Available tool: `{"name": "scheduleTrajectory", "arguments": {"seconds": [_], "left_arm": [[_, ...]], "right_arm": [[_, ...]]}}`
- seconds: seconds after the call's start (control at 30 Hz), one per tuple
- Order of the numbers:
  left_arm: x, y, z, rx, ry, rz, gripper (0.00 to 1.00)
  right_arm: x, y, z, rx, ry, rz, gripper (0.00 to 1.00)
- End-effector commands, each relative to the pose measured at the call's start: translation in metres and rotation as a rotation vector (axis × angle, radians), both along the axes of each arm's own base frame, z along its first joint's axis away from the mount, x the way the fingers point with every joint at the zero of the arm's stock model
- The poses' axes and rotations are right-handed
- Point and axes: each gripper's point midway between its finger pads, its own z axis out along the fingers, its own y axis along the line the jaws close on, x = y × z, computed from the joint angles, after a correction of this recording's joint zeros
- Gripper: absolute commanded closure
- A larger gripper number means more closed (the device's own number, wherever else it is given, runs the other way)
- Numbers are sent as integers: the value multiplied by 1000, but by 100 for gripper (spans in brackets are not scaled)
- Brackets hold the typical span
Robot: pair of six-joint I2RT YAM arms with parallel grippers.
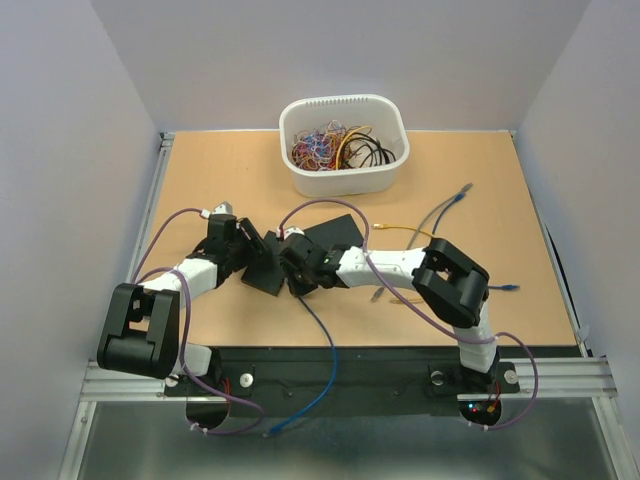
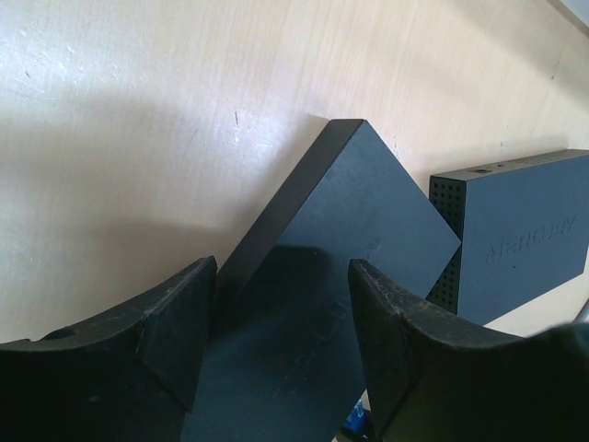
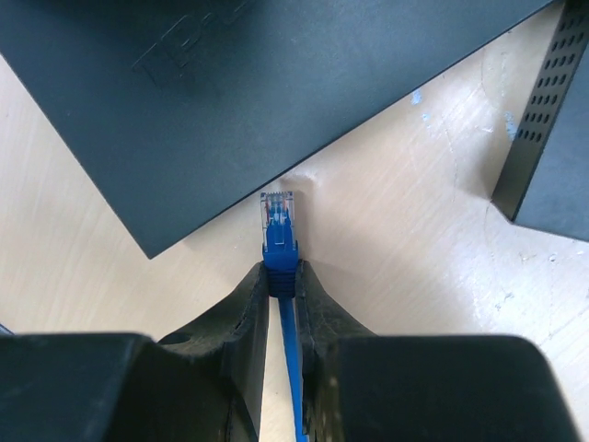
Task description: Insert the plug into the switch port
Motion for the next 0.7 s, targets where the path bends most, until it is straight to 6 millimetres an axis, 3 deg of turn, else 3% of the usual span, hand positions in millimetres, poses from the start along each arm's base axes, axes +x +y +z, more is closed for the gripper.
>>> {"name": "scheduleTrajectory", "arguments": {"seconds": [0.0,0.67], "left_arm": [[-5,-4,3,-7,-7,-16,31],[-8,-6,3,-15,-15,-33,31]], "right_arm": [[-27,-15,-14,-92,40,16,100],[-30,11,-4,-79,7,72,100]]}}
